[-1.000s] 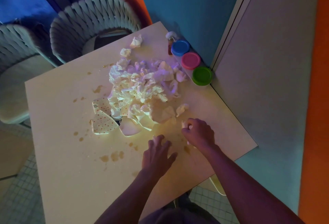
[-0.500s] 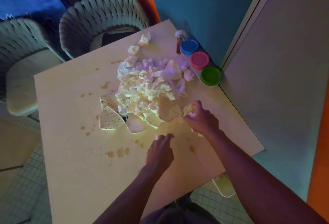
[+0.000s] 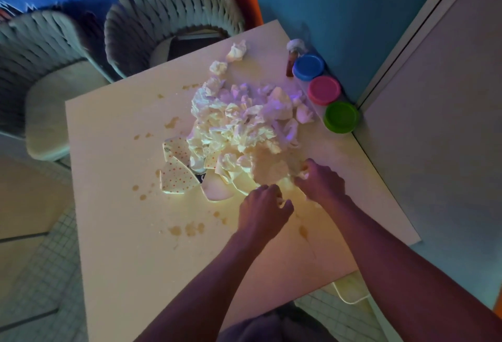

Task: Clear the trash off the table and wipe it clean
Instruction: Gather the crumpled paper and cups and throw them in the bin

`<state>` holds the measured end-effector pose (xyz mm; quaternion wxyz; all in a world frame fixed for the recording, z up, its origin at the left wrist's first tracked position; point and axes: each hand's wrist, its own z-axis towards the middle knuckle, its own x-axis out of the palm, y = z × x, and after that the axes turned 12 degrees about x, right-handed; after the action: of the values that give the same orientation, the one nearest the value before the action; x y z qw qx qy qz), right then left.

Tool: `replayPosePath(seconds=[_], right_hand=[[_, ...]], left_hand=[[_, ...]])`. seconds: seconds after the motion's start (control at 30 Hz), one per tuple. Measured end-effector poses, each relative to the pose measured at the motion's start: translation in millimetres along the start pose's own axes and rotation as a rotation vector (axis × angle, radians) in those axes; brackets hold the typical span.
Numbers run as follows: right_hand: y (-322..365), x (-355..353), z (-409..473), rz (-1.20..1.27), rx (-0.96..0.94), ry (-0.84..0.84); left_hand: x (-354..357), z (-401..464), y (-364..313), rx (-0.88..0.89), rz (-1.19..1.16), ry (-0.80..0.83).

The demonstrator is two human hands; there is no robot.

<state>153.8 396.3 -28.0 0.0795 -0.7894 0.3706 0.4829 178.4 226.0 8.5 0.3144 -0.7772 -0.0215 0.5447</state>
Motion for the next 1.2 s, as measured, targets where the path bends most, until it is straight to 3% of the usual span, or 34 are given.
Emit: replayPosePath(seconds=[0.17,0.47,0.83,1.2], right_hand=[[-13,1,-4,0.108,0.018,-0.017],[-30,-4,-15,0.359,0.126,-0.042],[-41,-10,-22,0.624,0.213,0.070],[-32,-19,-38,0.577,0.094,0.153]], left_hand=[[-1,33,-13,0.031,0.080,0.072],[9,86,-25,0.023,0.473,0.269],[18,80,-22,0.071,0.403,0.251],[31,19,-9,0.097,0.165,0.116]])
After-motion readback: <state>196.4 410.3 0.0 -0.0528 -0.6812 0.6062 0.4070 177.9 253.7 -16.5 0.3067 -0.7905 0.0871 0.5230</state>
